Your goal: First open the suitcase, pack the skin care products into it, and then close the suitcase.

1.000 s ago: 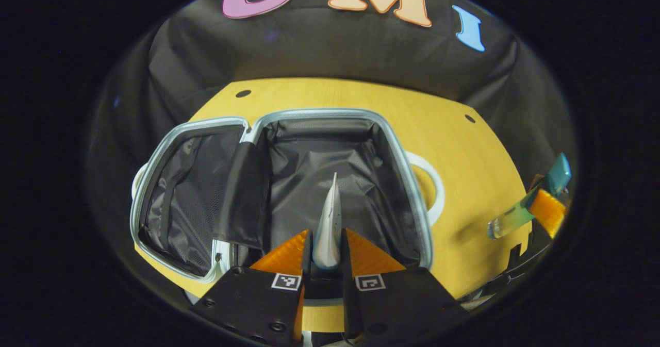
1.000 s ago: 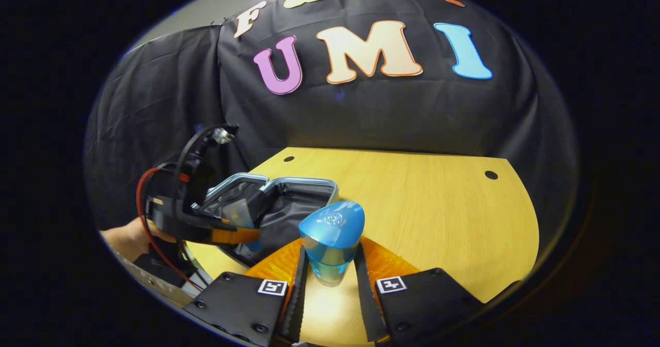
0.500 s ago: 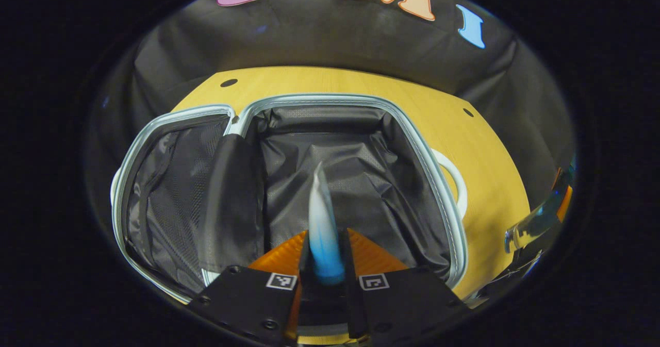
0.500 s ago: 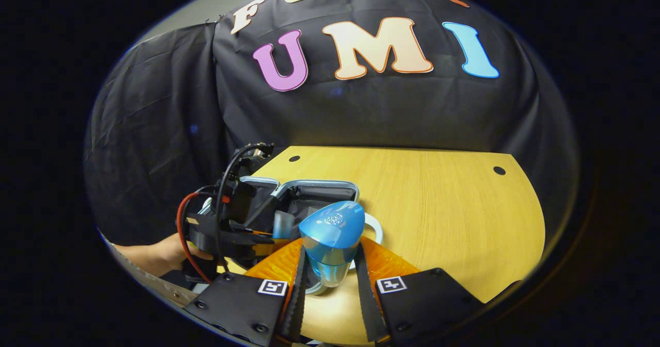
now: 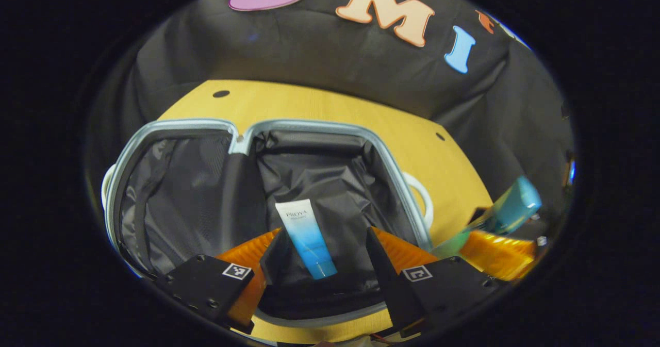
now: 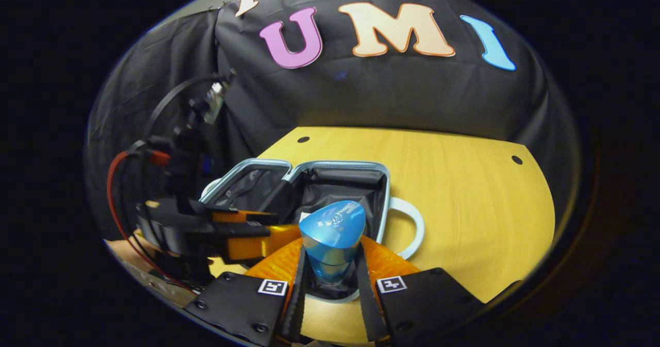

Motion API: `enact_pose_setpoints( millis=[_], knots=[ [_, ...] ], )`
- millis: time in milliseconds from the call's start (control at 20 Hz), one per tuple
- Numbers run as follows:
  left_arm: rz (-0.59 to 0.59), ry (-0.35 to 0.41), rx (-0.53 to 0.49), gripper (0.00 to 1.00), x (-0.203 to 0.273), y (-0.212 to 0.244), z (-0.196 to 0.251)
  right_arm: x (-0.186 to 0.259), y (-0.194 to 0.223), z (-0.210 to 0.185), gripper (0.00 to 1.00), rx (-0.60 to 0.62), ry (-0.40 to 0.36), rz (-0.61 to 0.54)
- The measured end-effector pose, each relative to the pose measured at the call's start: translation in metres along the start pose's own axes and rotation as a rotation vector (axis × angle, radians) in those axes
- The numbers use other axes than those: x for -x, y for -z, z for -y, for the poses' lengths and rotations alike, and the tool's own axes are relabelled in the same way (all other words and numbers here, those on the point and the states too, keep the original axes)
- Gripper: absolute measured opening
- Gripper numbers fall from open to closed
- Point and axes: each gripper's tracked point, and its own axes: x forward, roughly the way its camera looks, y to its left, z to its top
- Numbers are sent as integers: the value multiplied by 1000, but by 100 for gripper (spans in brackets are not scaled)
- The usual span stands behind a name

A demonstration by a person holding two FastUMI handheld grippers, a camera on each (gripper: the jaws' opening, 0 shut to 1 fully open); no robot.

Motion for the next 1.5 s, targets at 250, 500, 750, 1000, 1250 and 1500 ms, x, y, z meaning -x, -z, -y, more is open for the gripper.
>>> enact_pose_setpoints(
  millis=[250,500,750,1000,1250,1500],
  knots=[
    [109,-45,9,90,39,-28,-35,-34,24,-11,48,47,24,-75],
    [156,-116,53,90,70,-33,-83,-61,35,-12,48,42,67,-124],
    [162,-206,110,90,95,-29,-143,-81,20,-9,52,5,115,-104],
    [199,-308,158,90,119,-44,-215,-80,2,-11,95,13,121,-49],
    [224,-432,192,90,133,-56,-292,-64,-9,-12,99,19,127,-17],
    [170,-512,222,90,123,-44,-352,-46,-32,-5,99,1,161,35]
  ],
)
